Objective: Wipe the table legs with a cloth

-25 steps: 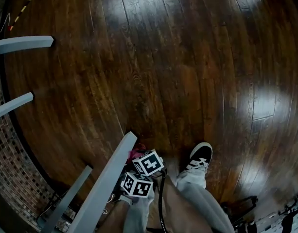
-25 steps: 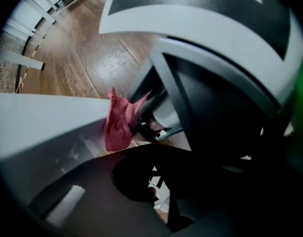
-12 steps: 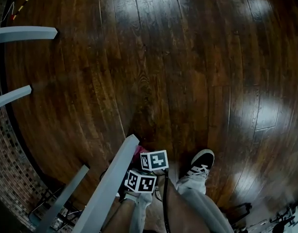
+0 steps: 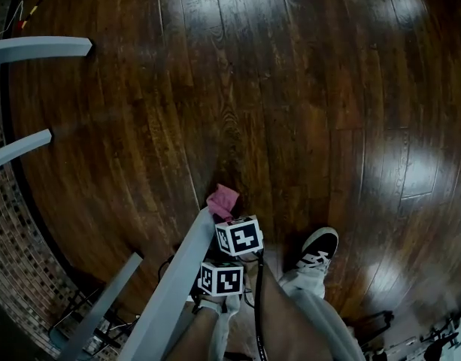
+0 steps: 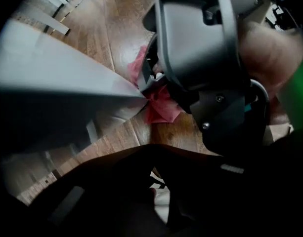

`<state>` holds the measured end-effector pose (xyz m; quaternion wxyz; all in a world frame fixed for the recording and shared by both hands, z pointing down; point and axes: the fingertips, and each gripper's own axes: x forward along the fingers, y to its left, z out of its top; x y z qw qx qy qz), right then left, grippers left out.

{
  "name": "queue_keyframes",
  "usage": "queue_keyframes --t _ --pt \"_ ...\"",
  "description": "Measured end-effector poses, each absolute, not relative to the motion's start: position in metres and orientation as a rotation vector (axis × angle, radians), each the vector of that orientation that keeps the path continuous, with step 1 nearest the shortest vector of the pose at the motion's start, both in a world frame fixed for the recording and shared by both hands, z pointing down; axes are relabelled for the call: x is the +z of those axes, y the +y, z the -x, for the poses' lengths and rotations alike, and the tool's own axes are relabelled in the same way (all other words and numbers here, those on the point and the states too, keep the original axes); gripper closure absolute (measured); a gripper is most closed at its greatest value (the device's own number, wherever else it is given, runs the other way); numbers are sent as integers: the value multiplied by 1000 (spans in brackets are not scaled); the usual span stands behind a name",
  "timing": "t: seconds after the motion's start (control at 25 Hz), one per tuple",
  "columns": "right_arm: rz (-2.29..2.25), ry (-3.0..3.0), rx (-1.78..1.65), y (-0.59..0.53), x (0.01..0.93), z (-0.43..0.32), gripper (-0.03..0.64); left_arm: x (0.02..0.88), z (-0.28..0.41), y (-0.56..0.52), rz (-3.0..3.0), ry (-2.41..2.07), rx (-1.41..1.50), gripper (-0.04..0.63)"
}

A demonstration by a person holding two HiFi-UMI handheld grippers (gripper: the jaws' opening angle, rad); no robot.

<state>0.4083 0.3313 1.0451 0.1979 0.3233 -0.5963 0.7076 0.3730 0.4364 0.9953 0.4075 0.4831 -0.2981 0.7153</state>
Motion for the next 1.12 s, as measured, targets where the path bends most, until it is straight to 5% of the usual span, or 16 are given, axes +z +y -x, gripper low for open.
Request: queue_keyframes --t 0.52,1.12 --pt "-871 -1787 2060 319 1011 -401 555 974 -379 421 -1304 -847 1697 595" --pt "-709 -2096 1912 316 868 -391 555 862 -383 406 -1436 -1044 1692 594"
